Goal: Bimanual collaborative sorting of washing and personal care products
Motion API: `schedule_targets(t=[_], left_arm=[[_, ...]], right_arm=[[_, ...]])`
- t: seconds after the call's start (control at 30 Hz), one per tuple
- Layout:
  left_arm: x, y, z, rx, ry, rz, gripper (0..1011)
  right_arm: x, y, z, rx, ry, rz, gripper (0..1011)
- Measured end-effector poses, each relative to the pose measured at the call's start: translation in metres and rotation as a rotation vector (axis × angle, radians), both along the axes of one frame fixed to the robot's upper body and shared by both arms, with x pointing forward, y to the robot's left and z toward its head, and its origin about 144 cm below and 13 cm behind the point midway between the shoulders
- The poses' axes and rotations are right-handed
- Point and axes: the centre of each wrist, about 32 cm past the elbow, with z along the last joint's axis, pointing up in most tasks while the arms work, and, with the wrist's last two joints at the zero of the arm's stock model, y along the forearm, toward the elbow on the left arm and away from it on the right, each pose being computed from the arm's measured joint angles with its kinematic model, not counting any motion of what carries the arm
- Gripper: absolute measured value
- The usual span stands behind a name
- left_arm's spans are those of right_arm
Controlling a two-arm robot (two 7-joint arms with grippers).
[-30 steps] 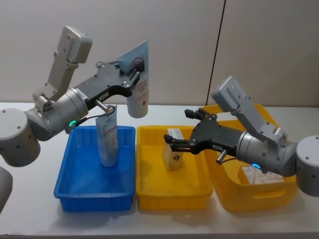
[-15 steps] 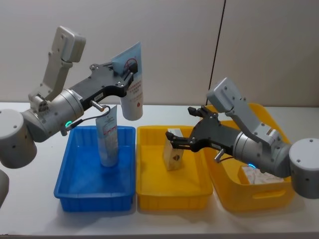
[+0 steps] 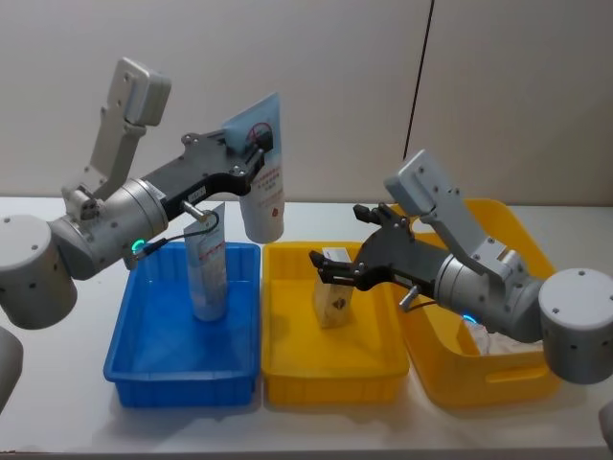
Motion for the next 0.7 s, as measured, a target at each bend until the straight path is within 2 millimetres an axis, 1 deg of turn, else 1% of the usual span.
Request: schedule_targets(t=[0.7], left_arm=[[-0.002,-0.006,-0.009,-0.014,0.011,-0.042,169]], right_arm=[[0.011,0.023,-0.013,0.061,0.046,0.003,1003]])
